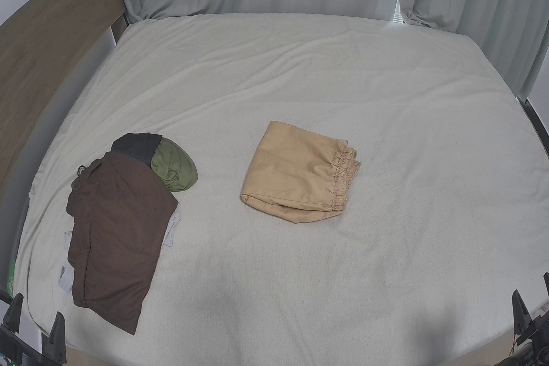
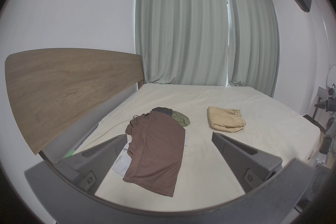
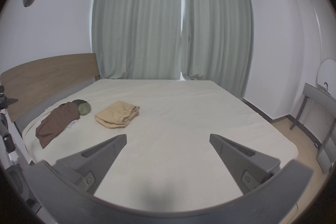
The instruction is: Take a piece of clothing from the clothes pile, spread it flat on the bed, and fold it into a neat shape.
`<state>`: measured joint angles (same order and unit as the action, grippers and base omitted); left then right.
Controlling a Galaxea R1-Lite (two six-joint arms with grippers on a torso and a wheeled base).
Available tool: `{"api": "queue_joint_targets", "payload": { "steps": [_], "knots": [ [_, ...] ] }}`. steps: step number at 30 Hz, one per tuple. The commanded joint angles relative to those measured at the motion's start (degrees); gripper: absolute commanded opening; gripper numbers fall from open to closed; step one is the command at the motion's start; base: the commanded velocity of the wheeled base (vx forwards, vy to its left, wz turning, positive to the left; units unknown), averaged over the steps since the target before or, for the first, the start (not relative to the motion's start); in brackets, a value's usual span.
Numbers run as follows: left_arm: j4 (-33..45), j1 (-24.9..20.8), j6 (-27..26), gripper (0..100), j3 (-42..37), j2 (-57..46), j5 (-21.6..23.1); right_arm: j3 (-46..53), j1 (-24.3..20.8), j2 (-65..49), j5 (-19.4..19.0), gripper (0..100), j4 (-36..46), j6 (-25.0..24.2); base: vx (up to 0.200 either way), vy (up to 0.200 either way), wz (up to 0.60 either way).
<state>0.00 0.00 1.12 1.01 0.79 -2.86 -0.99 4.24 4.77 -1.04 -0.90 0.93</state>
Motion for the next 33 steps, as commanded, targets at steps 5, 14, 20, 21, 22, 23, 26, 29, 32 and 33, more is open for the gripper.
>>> {"api": "queue_joint_targets", "payload": {
  "steps": [5, 14, 20, 21, 22, 23, 26, 29, 32, 33],
  "knots": [
    [0.0, 0.0, 0.0, 100, -1.0, -0.6, 0.0, 1.0, -0.4, 0.2, 0.6, 100, 1.1, -0.8, 0.0, 0.0, 0.0],
    [0.0, 0.0, -0.1, 100, -1.0, -0.6, -0.1, 1.0, -4.6, -4.2, -1.2, 100, 1.1, 0.8, 0.0, 0.0, 0.0],
    [0.0, 0.0, -0.3, 100, -1.0, -0.7, 0.0, 0.9, -4.5, -4.2, -0.8, 100, 1.2, 0.6, 0.0, 0.0, 0.0],
    [0.0, 0.0, -0.5, 100, -1.0, -0.7, 0.0, 1.0, -4.4, -4.2, -0.7, 100, 1.2, 0.4, 0.0, 0.0, 0.0],
    [0.0, 0.0, -0.5, 100, -1.0, -0.7, 0.0, 1.0, -4.4, -4.2, -0.7, 100, 1.2, 0.4, 0.0, 0.0, 0.0],
    [0.0, 0.0, -0.5, 100, -1.0, -0.7, 0.0, 0.9, -4.4, -4.2, -0.7, 100, 1.2, 0.2, 0.0, 0.0, 0.0],
    [0.0, 0.0, -0.6, 100, -1.0, -0.7, 0.0, 0.9, -4.5, -4.2, -0.6, 100, 1.2, -0.9, 0.0, 0.0, 0.0],
    [0.0, 0.0, -0.6, 100, -1.0, -0.7, 0.0, 0.9, -4.5, -4.2, -0.6, 100, 1.2, -0.7, 0.0, 0.0, 0.0],
    [0.0, 0.0, -0.5, 100, -1.0, -0.7, 0.0, 0.9, -4.5, -4.2, -0.6, 100, 1.2, -0.7, 0.0, 0.0, 0.0],
    [0.0, 0.0, -0.5, 100, -1.0, -0.7, 0.0, 1.0, -4.6, -4.2, -0.6, 100, 1.2, -1.0, 0.0, 0.0, 0.0]
  ]
}}
